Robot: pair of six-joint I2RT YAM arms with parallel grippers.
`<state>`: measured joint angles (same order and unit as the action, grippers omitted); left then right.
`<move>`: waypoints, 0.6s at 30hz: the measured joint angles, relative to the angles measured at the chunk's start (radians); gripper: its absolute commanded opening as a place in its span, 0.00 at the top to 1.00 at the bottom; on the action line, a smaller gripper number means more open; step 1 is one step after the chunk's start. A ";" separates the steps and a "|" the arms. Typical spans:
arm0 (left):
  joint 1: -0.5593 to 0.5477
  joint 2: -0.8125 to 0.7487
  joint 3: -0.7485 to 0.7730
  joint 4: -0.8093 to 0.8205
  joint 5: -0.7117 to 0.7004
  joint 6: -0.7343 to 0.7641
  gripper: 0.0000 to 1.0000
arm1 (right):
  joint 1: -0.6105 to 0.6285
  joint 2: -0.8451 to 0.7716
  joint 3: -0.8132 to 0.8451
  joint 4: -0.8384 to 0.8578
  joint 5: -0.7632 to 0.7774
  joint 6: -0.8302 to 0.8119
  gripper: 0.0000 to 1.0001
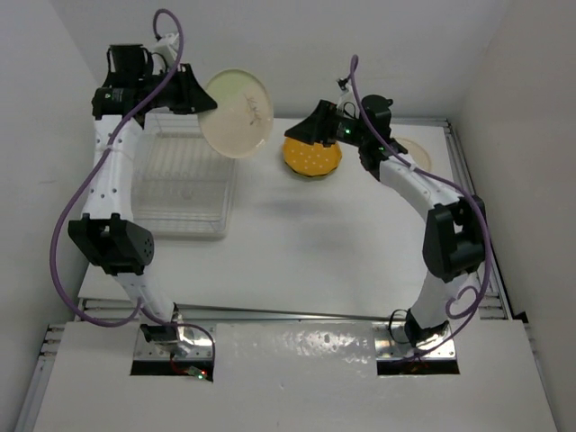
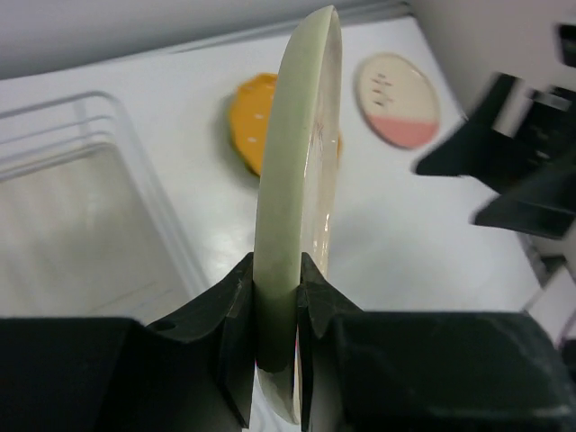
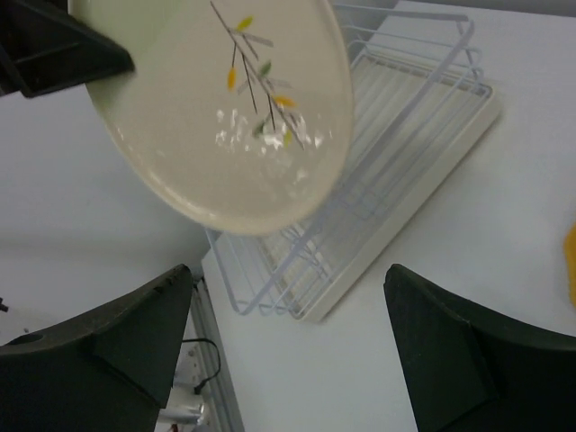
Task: Unload the plates from the dish rack
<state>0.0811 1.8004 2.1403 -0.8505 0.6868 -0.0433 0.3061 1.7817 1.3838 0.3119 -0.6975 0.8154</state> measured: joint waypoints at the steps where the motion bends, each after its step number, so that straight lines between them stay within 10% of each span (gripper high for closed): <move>1: -0.024 0.000 -0.007 0.000 0.027 -0.004 1.00 | 0.006 0.018 0.016 0.003 -0.003 0.001 0.14; 7: -0.090 0.000 -0.027 0.034 0.146 -0.015 1.00 | 0.042 0.105 0.100 0.041 -0.012 0.023 0.01; 13: -0.114 -0.001 -0.069 0.077 0.214 -0.023 1.00 | 0.050 0.153 0.096 0.151 -0.026 0.098 0.17; 17: -0.115 -0.002 -0.138 0.138 0.268 -0.074 1.00 | 0.058 0.178 0.096 0.251 -0.055 0.156 0.52; 18: -0.115 -0.002 -0.154 0.152 0.277 -0.090 1.00 | 0.063 0.186 0.096 0.277 -0.061 0.171 0.75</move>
<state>-0.0338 1.7988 1.9865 -0.6987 0.9642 -0.1333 0.3691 1.9675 1.4796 0.5892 -0.7589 0.9867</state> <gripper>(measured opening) 0.165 0.534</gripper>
